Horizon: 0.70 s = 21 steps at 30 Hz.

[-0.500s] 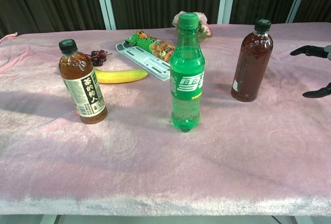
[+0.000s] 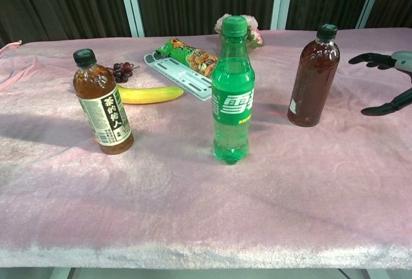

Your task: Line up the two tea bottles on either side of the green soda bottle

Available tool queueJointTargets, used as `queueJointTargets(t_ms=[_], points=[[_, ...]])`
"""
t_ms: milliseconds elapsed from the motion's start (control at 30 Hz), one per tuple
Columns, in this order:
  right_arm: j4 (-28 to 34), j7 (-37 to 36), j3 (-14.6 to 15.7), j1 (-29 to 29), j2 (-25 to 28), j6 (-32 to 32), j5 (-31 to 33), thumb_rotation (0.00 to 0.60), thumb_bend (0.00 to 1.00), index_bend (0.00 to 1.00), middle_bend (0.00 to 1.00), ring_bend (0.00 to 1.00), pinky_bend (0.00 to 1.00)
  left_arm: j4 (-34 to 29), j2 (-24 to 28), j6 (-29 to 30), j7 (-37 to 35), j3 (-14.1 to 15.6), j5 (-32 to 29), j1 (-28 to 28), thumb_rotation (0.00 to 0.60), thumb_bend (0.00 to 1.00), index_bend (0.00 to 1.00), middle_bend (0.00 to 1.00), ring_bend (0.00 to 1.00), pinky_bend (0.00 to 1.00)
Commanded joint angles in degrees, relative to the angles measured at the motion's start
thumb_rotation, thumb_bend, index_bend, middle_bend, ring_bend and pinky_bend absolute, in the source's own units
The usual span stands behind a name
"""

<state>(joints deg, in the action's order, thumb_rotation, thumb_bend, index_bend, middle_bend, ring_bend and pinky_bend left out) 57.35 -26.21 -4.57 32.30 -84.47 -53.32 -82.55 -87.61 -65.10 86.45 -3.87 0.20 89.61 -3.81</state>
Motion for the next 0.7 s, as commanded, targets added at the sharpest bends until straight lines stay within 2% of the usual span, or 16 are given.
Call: queueJointTargets(t_ms=[33,200,367,433,533,700], points=[[0.8,-6.4,-1.2,1.0,-1.1,-1.2,-1.0,0.600,0.28,0.00,0.01,0.00,0.13,0.0,0.0,0.1,-0.1,0.0,0.0,0.0,0.600,0.36,0.00,0.00,0.00,0.07],[-0.5,-13.7,-2.7,2.1,-4.0,-3.2,-1.5,0.600,0.28,0.00,0.01,0.00,0.13,0.1,0.1,0.2,-0.3,0.0,0.1,0.1,0.600,0.36,0.00,0.00,0.00,0.07],[-1.5,-20.1,-3.3,3.6,-6.2,-2.0,-1.5,0.600,0.28,0.03,0.04,0.02,0.18,0.1,0.2,-0.1,-0.5,0.0,0.2,-0.1,0.600,0.36,0.00,0.00,0.00,0.07],[-2.5,-21.2,-3.2,4.0,-7.2,-1.7,-1.7,0.600,0.28,0.09,0.08,0.04,0.21,0.1,0.2,-0.2,-0.5,0.0,0.1,-0.1,0.600,0.36,0.00,0.00,0.00,0.07],[-4.1,-21.6,-3.0,4.4,-8.6,-1.4,-1.6,0.600,0.28,0.24,0.16,0.10,0.27,0.1,0.3,0.0,-0.6,0.0,0.2,-0.1,0.600,0.36,0.00,0.00,0.00,0.07],[-6.4,-21.5,-3.7,4.8,-10.9,-0.9,-0.3,0.600,0.28,0.50,0.32,0.31,0.44,0.1,0.3,0.0,-0.8,0.1,0.2,0.0,0.600,0.36,0.00,0.00,0.00,0.07]])
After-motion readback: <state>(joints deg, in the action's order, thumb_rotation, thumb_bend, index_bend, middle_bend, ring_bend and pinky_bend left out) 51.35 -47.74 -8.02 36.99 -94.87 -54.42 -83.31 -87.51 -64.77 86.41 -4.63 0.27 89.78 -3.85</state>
